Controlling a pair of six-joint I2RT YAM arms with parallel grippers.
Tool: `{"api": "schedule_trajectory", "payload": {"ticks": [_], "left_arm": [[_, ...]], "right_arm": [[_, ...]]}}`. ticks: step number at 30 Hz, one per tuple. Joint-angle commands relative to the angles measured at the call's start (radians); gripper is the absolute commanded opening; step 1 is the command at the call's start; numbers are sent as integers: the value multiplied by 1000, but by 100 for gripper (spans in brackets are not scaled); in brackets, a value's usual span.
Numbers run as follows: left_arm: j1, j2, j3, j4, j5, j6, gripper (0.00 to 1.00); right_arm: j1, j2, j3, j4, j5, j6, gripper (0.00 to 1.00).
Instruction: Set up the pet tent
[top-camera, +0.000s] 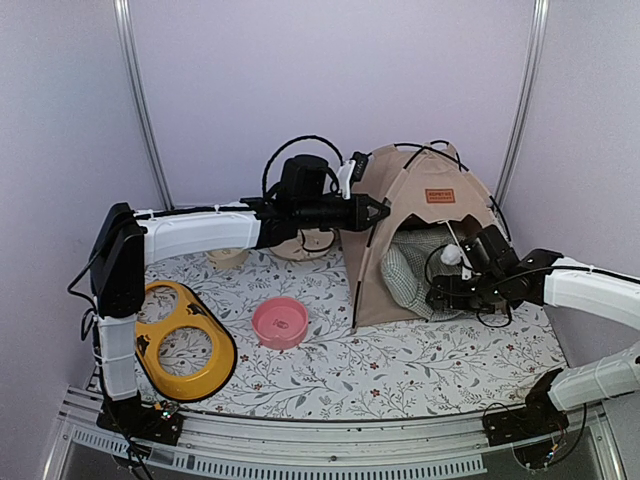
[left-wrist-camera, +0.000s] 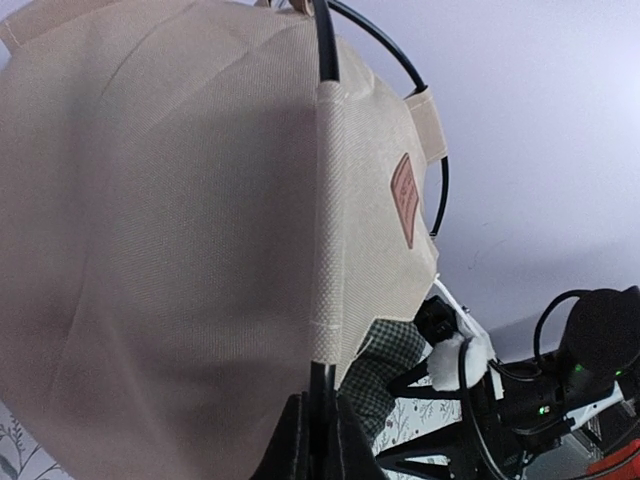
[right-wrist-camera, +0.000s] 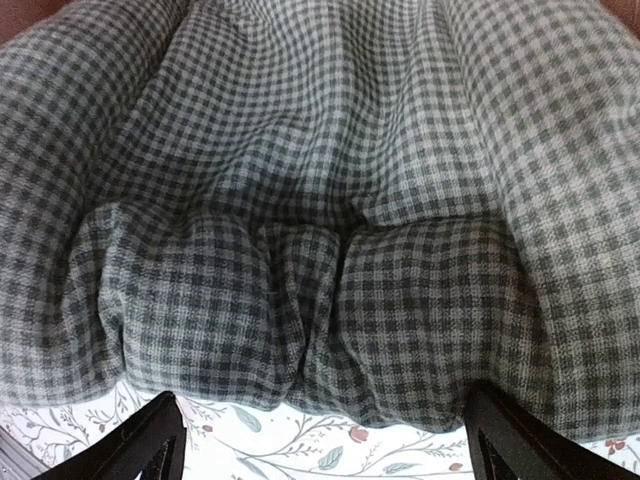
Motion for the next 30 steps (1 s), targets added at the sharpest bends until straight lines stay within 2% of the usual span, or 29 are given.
{"api": "schedule_trajectory", "payload": {"ticks": [1, 7, 8, 10, 12, 13, 15, 16, 19, 23, 28, 30], "left_arm": [[29, 3, -7, -99, -2, -9, 0], [26, 43, 49, -138, 69, 8, 0], [25, 50, 61, -149, 84, 12, 0], [25, 64, 88, -180, 115, 29, 0], [24, 73, 104, -208, 142, 44, 0], [25, 75, 108, -218, 154, 52, 0], [25, 79, 117, -236, 188, 68, 0], [25, 83, 125, -245, 207, 76, 0], [25, 86, 143, -271, 268, 100, 0], [27, 76, 162, -285, 370, 124, 0], [43, 42, 160, -290, 364, 116, 0], [57, 33, 153, -281, 345, 78, 0]], "right_arm": [[6, 93, -27, 109, -68, 71, 99], [-3, 362, 99, 226, -66, 45, 98], [-10, 398, 127, 233, -59, 38, 93], [-32, 439, 174, 237, -58, 30, 71], [-42, 433, 209, 251, -40, 26, 45], [-48, 423, 231, 257, -30, 20, 28], [-63, 407, 277, 254, -8, 9, 9], [-70, 397, 300, 250, 10, 3, 5], [-99, 363, 345, 265, 60, -21, 0], [-141, 361, 353, 345, 88, -64, 0], [-155, 426, 316, 400, 76, -118, 0], [-155, 450, 272, 422, 62, -114, 6]]}}
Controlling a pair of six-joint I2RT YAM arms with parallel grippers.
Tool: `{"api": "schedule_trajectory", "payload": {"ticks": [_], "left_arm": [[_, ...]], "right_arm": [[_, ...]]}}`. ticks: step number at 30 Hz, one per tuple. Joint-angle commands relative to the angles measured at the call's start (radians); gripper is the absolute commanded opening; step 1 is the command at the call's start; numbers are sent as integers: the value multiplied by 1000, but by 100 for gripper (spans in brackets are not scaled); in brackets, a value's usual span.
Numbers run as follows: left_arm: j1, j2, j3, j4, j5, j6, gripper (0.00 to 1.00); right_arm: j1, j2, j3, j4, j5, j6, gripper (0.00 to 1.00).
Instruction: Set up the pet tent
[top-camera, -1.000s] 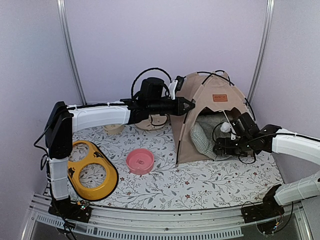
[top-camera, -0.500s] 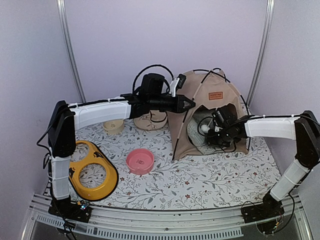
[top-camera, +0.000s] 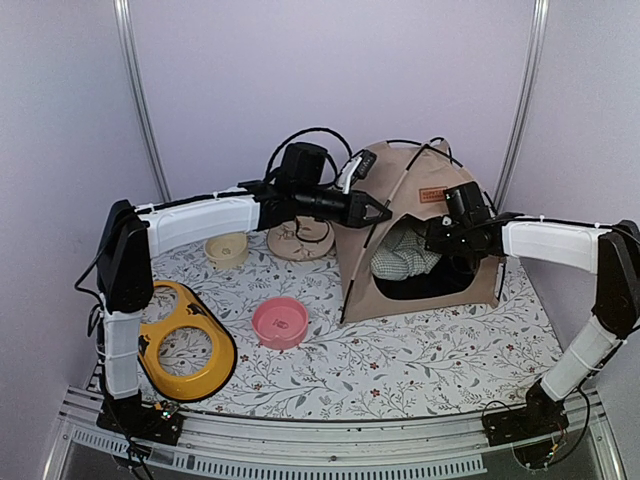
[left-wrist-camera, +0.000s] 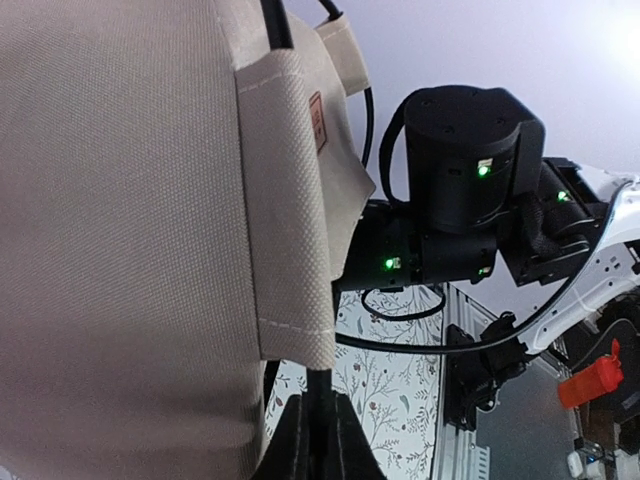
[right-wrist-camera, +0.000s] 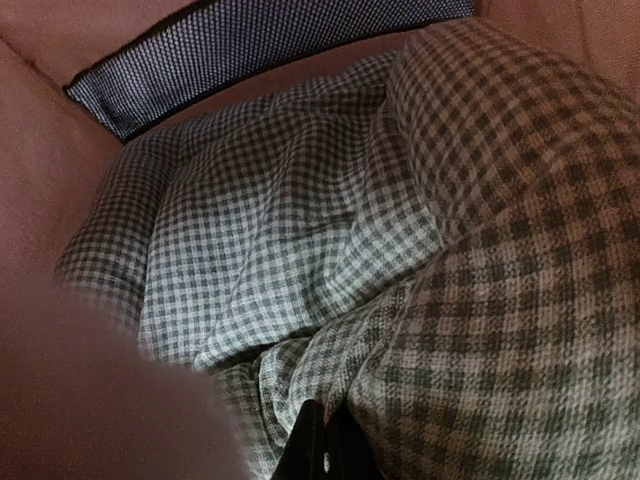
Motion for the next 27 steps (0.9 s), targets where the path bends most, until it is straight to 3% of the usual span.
{"api": "schedule_trajectory", "payload": {"ticks": [1, 3, 7, 11, 16, 27], "left_arm": [[22, -24, -8, -72, 30, -63, 0], [34, -30, -24, -51, 9, -105, 0], [38, -33, -36, -27, -24, -148, 0], [38, -40, -49, -20, -82, -163, 0], [38, -41, -51, -36, -164, -163, 0], [38, -31, -41, -57, -205, -136, 0]], "right_arm": [[1, 58, -70, 114, -9, -29, 11], [1, 68, -105, 121, -35, -15, 34], [2, 30, -173, 138, -111, 4, 66], [1, -43, -227, 137, -169, -2, 87], [3, -103, -256, 104, -254, -36, 98], [29, -238, -315, 16, -275, -23, 100]]}}
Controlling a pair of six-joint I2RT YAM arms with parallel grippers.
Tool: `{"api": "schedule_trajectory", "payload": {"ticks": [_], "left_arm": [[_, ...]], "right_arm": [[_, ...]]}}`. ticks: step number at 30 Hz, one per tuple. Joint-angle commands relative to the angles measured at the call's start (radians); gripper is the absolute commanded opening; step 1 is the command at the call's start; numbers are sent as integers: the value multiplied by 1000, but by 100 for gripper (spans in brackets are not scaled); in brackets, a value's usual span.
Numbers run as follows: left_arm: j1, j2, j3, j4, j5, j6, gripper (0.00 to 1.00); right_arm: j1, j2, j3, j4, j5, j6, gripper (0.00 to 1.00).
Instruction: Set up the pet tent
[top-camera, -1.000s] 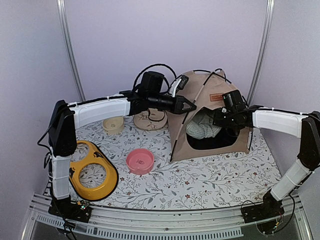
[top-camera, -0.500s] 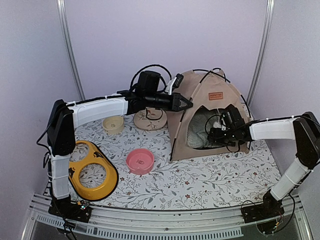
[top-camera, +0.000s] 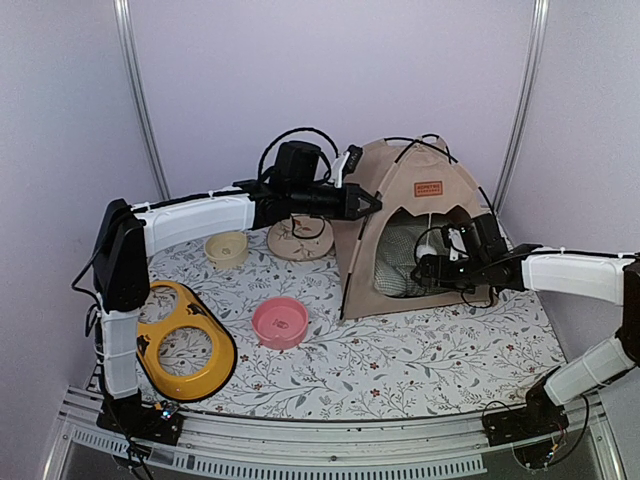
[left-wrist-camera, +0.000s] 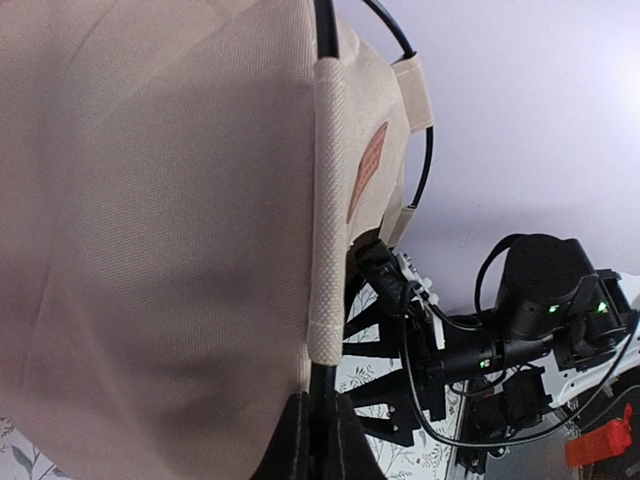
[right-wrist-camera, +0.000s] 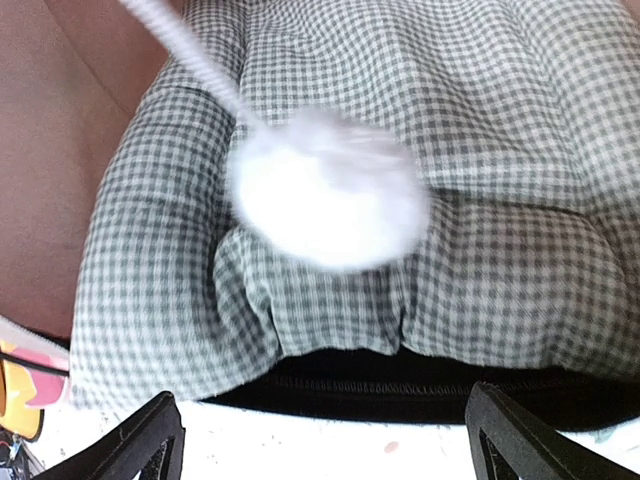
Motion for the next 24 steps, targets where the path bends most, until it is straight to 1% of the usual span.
{"api": "schedule_trajectory", "payload": {"ticks": [1, 3, 5, 8, 14, 16, 17, 21, 24], "left_arm": [[9, -11, -13, -84, -53, -23, 0], [11, -2, -5, -88, -41, -13, 0], [11, 8, 6, -89, -12, -6, 0], [9, 16, 13, -86, 14, -6, 0], [6, 20, 22, -82, 44, -6, 0], [5, 21, 24, -83, 54, -5, 0], [3, 21, 25, -81, 57, -4, 0], [-6, 27, 39, -83, 88, 4, 0], [-16, 35, 60, -101, 118, 20, 0]], "right_arm": [[16, -69, -26, -31, -19, 4, 100], [42, -86, -38, -21, -22, 3, 100], [75, -87, -46, 0, -15, 0, 98], [110, -50, -43, 43, -26, 14, 92], [153, 46, -21, 175, -71, 103, 67], [153, 92, -16, 222, -84, 133, 62], [153, 129, -10, 237, -88, 138, 58], [148, 247, 69, 242, -101, 142, 41], [110, 307, 132, 246, -115, 148, 34]]}}
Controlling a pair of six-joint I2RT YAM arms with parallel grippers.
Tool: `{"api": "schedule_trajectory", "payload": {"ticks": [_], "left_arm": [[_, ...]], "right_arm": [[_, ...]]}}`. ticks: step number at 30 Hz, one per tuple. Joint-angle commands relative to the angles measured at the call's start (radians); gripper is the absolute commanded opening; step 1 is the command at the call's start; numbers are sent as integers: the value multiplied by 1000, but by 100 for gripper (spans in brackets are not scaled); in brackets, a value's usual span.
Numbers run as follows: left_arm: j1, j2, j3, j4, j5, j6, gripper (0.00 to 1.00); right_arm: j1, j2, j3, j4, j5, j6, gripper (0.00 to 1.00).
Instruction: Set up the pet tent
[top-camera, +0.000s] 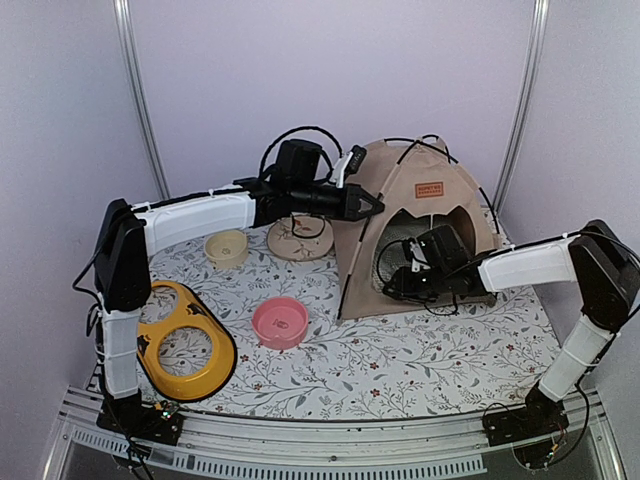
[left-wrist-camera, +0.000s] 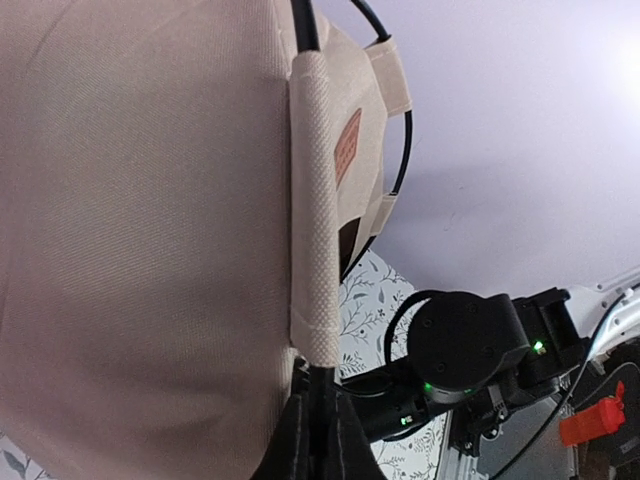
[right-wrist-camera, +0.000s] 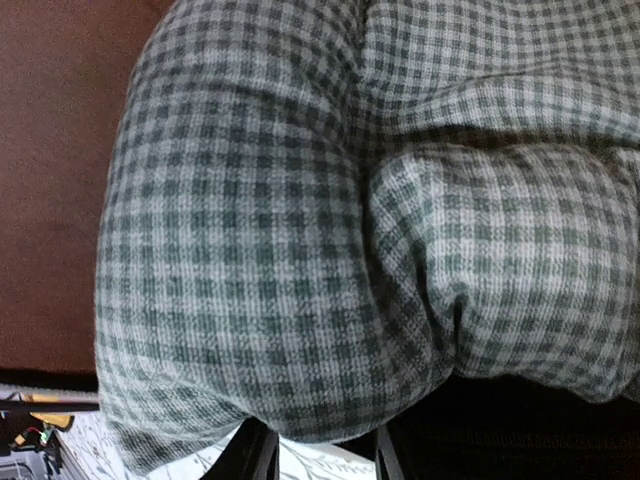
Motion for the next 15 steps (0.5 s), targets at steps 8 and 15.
{"api": "schedule_trajectory", "payload": {"ticks": [8, 15], "left_arm": [[-43, 24, 85, -123, 119, 56, 0], [-2, 25, 95, -142, -7, 58, 0]], "right_arm": [[-91, 221, 295, -42, 11, -31, 30], [-13, 200, 205, -37, 21, -89, 31]]}}
